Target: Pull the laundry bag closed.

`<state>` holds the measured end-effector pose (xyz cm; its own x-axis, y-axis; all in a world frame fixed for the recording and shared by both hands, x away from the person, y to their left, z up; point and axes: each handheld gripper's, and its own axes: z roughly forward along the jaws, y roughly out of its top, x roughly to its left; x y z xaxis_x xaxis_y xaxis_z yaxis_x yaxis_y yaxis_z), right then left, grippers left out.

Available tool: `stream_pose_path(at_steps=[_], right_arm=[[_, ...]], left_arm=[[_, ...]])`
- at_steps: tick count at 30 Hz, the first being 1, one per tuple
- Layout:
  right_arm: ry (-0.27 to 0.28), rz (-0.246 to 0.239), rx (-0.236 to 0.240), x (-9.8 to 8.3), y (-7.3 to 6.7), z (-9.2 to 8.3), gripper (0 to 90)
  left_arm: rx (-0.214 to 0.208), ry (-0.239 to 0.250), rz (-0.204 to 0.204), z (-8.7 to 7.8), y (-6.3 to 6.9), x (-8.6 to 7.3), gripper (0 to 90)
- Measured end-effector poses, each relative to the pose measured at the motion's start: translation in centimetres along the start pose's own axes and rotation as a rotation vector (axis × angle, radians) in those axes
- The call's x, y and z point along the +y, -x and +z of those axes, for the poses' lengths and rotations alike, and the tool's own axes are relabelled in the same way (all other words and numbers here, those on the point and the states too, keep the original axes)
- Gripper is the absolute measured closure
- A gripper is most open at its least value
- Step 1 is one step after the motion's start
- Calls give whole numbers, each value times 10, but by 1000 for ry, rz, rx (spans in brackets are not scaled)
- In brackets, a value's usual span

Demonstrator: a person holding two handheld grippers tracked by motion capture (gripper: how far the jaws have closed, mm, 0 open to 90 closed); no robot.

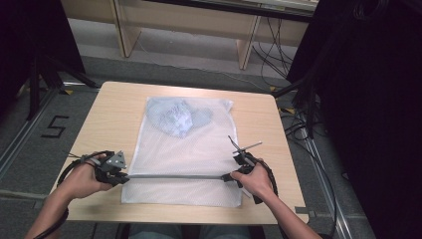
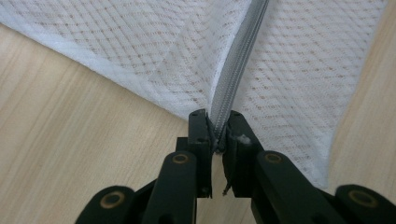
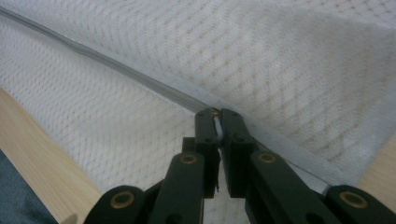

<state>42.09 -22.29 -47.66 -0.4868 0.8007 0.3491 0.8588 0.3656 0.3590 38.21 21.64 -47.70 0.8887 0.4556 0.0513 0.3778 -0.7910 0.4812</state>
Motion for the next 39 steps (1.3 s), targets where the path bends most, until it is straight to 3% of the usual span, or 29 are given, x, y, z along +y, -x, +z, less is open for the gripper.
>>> stream_pose_path(at_steps=[3,5,7,13,15,16,17,18,20,21,22,23,24,26,27,28,30,37,39], right_arm=[[9,-1,2,-2,4,-3,870],[-12,34,-9,-4,4,-6,870],[8,12,-1,-5,8,-6,870],[2,33,-14,-8,14,-10,870],[25,-1,-13,-9,19,-10,870],[5,43,-9,-9,18,-12,871],[-18,79,-10,-10,17,-14,870],[3,44,-15,-10,20,-13,870],[9,34,-17,-11,21,-13,870],[8,37,-16,-11,22,-13,870],[-21,94,-15,-11,18,-15,871],[-23,91,-16,-11,19,-16,870],[-4,58,-24,-12,22,-15,870],[-21,96,-31,-13,22,-16,870],[-19,99,-16,-13,23,-17,870],[3,68,-21,-14,26,-16,870],[-27,111,-11,-14,23,-18,870],[-7,109,-5,-13,23,-17,866],[38,42,-15,-13,28,-16,861]], left_arm=[[2,-3,3,0,0,0,819],[2,-3,3,0,0,0,819],[2,0,0,0,0,0,820],[4,-2,-1,-1,-1,0,819],[9,-5,-4,-2,-1,-1,820],[13,-3,8,-2,-2,-1,819],[9,-8,-5,-1,-1,-1,819],[10,-9,-1,-1,-1,-1,820],[9,-14,5,0,-1,-1,819],[10,-15,6,0,-2,-1,819],[11,-10,-3,0,-1,-1,819],[13,-8,-4,0,-1,-2,819],[18,-7,4,-1,-2,-2,820],[16,-6,5,-1,-3,-2,819],[16,-3,4,-1,-2,-2,819],[15,-6,4,0,-2,-2,819],[15,-11,10,0,-2,-1,819],[18,-17,8,2,-2,-3,816],[27,-24,3,3,-3,-5,813]])
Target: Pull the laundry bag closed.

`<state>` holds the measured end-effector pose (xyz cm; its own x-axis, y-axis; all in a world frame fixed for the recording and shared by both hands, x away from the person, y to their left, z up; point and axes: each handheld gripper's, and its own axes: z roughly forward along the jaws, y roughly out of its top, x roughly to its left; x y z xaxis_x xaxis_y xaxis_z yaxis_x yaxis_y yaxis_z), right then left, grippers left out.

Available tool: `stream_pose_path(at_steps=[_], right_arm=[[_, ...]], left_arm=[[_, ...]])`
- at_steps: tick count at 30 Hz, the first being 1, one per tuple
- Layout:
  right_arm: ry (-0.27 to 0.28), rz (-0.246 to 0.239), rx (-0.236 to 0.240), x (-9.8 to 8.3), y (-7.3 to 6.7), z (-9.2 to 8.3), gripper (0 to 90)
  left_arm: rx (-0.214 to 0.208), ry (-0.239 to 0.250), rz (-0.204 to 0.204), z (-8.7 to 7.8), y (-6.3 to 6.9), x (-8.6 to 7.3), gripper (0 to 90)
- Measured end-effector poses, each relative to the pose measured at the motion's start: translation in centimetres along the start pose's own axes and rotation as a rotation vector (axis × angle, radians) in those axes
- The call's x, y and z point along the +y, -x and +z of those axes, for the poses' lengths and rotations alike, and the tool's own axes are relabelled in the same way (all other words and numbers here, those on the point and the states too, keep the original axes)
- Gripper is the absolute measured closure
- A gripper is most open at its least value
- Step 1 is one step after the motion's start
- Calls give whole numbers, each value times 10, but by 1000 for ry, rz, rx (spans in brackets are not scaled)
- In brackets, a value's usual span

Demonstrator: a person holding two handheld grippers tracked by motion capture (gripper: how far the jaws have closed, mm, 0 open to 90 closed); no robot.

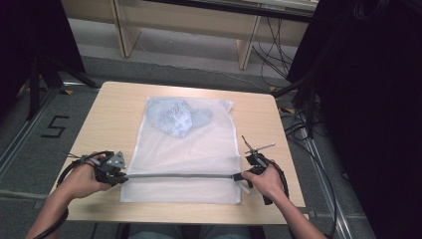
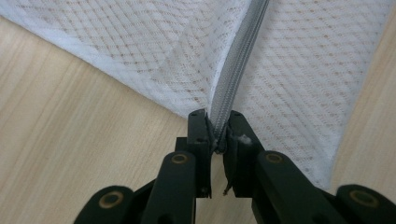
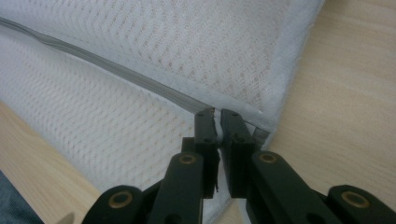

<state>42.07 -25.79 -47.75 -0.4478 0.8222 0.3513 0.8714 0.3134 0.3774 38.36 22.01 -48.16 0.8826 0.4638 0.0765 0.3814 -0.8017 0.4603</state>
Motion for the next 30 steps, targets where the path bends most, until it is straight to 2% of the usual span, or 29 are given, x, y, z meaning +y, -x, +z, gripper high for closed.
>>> stream_pose_path(at_steps=[1,2,3,4,7,8,9,11,12,14,15,16,17,18,19,20,21,23,24,25,26,27,28,29,30], right_arm=[[19,-11,2,0,0,-1,850],[27,-6,-10,0,-1,-2,839],[18,12,-10,0,-1,-4,824],[50,-22,14,0,1,-3,814],[84,-41,23,0,1,-6,764],[88,-33,17,-1,0,-7,751],[97,-43,29,-1,1,-7,737],[128,-56,16,-1,1,-8,705],[137,-66,25,-1,2,-9,696],[158,-78,41,-1,3,-10,678],[177,-73,25,-2,3,-10,674],[171,-75,30,-2,3,-12,669],[173,-74,26,-2,4,-13,665],[225,-69,36,-3,3,-10,660],[202,-77,29,-3,3,-12,655],[177,-89,37,-3,4,-14,652],[192,-85,31,-4,3,-13,646],[210,-96,22,-4,2,-13,636],[233,-98,28,-5,1,-12,632],[209,-107,30,-5,1,-14,631],[209,-108,24,-5,1,-15,628],[219,-106,5,-6,1,-15,625],[212,-109,24,-6,1,-15,624],[213,-111,21,-6,2,-16,623],[210,-77,23,-7,0,-16,623]], left_arm=[[3,-3,-2,0,0,0,811],[12,-7,23,0,-2,-1,810],[7,-4,1,1,-1,-2,807],[4,-10,5,1,-1,-2,804],[1,-22,5,3,1,-2,782],[4,-18,13,4,1,-1,773],[0,-20,8,5,2,-2,762],[4,-17,4,4,2,-2,733],[4,-26,10,3,1,-2,715],[7,2,-29,3,3,-3,670],[10,3,-31,2,3,-3,639],[12,14,-46,2,3,-4,603],[5,-1,-41,-1,3,-4,572],[12,8,-54,-1,5,-4,536],[15,25,-73,-2,7,-4,501],[12,24,-73,-3,7,-3,467],[23,45,-77,-4,9,-3,434],[35,75,-111,-5,14,-3,376],[43,77,-89,-7,14,-3,355],[54,103,-124,-7,17,-5,343],[65,132,-161,-7,21,-7,340],[65,138,-175,-7,23,-8,340],[68,157,-188,-6,27,-10,340],[84,179,-201,-3,31,-12,341],[74,156,-193,-3,32,-12,345]])
